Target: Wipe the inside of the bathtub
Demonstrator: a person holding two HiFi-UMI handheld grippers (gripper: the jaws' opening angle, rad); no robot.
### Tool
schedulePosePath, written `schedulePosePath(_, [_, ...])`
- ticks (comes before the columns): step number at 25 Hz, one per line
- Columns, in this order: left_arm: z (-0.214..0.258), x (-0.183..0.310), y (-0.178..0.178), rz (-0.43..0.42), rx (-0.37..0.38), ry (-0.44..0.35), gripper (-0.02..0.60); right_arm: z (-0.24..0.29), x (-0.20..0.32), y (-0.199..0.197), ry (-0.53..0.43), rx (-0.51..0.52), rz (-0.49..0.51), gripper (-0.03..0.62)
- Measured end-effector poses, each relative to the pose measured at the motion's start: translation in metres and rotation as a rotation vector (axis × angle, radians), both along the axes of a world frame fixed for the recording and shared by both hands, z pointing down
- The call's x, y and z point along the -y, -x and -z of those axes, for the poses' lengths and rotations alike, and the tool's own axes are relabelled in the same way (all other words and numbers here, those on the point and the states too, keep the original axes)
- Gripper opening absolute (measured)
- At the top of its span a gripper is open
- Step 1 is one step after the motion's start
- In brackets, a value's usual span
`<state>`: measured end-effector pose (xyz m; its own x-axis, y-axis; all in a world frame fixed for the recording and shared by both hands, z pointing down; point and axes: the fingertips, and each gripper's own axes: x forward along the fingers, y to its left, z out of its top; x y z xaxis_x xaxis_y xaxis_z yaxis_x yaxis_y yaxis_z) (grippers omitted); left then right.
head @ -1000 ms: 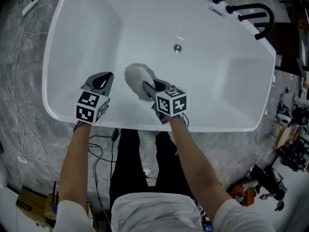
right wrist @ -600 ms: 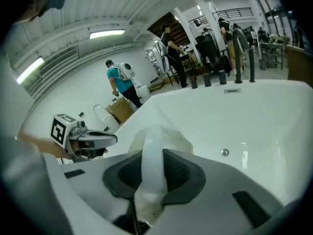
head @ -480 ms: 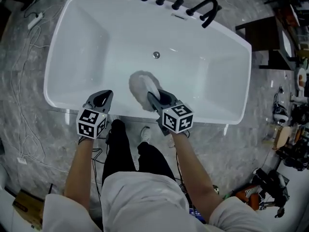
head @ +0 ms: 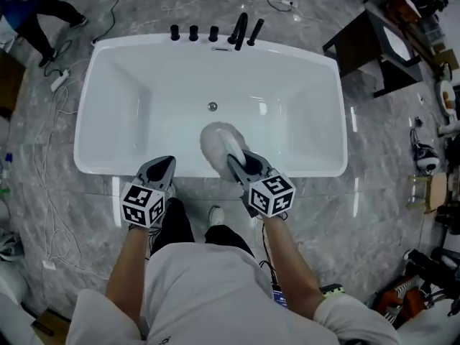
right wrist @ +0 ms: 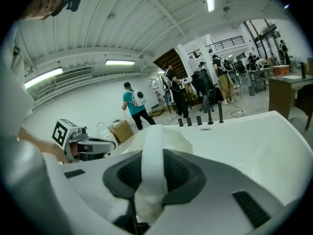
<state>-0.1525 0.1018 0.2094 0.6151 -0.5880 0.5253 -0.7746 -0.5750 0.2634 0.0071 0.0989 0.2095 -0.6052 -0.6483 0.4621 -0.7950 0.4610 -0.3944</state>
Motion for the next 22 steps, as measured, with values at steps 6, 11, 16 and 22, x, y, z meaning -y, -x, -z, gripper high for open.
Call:
schedulePosePath(6, [0.055,-0.047,-0.047,0.014,-0.027,-0.068,0.011,0.047,-0.051,-0.043,-0.082,0.015,-0.006,0.098])
schedulePosePath(11, [0.072,-0.087,-0.063,0.033,-0.036,-0.098,0.011,0.07,-0.089,-0.07,-0.137,0.009,-0.027,0.098])
schedulePosePath(16, [0.096,-0.098,-0.068,0.024,-0.042,-0.145,0.012,0.096,-0.1,-0.087,-0.192,0.01,-0.077,0.098])
schedulePosePath(22, [0.127,-0.082,-0.055,0.033,-0.063,-0.226,0.011,0.123,-0.1,-0.091,-0.247,-0.023,-0.115,0.098])
